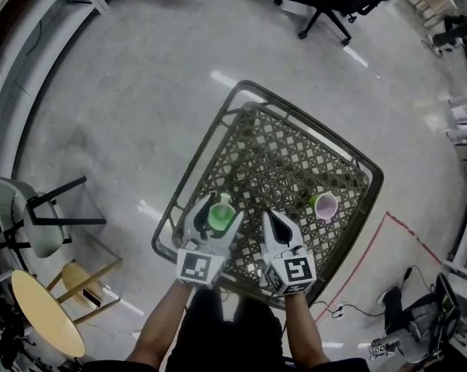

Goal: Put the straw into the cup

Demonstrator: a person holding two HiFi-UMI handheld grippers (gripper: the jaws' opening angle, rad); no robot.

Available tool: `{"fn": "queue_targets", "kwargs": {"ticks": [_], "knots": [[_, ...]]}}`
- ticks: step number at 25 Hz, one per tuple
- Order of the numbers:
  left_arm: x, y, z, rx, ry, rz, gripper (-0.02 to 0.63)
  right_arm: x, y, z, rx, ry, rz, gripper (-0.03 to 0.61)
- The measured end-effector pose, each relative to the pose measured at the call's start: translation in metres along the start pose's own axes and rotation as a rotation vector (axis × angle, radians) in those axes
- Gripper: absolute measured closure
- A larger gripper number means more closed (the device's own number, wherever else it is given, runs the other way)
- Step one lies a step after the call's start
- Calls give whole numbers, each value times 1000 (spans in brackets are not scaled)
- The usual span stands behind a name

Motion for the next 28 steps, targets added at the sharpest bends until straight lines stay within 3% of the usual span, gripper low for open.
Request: {"fn": "queue_targets", "kwargs": {"ticks": [13,28], "knots": [[-28,-31,-9,97,-41,29,495,-33,-31,9,-23,10,-60,575],[-72,-89,-48,172,-36,-3,606,-94,-86,33,-61,12,-166,575]]}}
Point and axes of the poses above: the fingertips, and each gripper's own axes: x forward along the fingers, z to its left, y out of its underside, the point moved 6 cm from there along -x, backward along the fingers, and after that the axes turned 7 degrees about y, right-handed, at the moved point
